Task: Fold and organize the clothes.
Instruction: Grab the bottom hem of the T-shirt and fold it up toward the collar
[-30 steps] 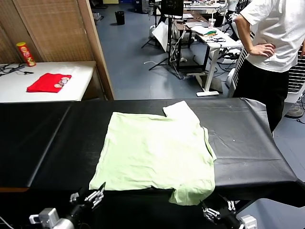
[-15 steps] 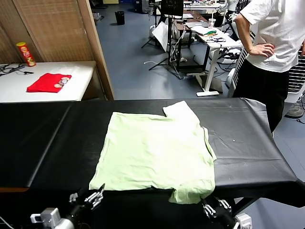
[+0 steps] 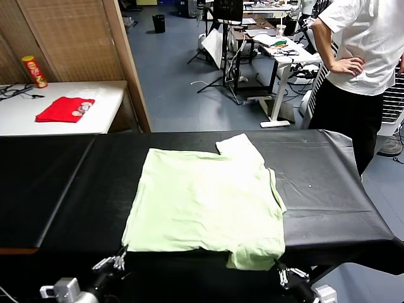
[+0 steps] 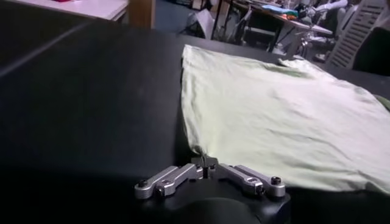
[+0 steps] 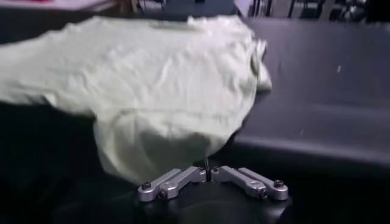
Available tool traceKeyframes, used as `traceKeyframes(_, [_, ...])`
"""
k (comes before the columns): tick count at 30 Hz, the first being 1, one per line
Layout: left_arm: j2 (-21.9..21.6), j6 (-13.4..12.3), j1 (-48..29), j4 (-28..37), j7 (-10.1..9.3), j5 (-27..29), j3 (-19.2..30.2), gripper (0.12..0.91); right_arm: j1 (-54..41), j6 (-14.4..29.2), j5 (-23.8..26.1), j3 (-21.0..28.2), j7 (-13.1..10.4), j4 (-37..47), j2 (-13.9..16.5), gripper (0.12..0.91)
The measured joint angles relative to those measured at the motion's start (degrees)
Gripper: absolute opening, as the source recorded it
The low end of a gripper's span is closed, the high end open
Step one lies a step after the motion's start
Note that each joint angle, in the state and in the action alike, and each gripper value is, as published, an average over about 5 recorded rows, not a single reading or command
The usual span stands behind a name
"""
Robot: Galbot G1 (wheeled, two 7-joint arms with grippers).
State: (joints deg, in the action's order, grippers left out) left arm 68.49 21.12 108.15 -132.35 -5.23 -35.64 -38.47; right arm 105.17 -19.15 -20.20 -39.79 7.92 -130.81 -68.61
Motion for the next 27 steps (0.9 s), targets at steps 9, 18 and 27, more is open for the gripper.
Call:
traceKeyframes(9, [0.7,1.0,-6.9,0.3,-1.33,-3.0,0.3,0.127,-11.2,3.1,-3.1,2.0,-1.4,8.1,3.2,0.121])
traceKeyframes(18, [2.2,-1.0,-15.1,4.9,-1.11,0.4,1.9,0.127,-24.5,3.6,-3.0,6.0,-3.0,18.5,3.9,0.121])
traceKeyframes(27, [2.4,-1.9,-20.3,10.5,-0.86,6.9,4.0,0.127,-34.0,3.5,-1.7,9.9,-2.7,27.6,3.8,0.121])
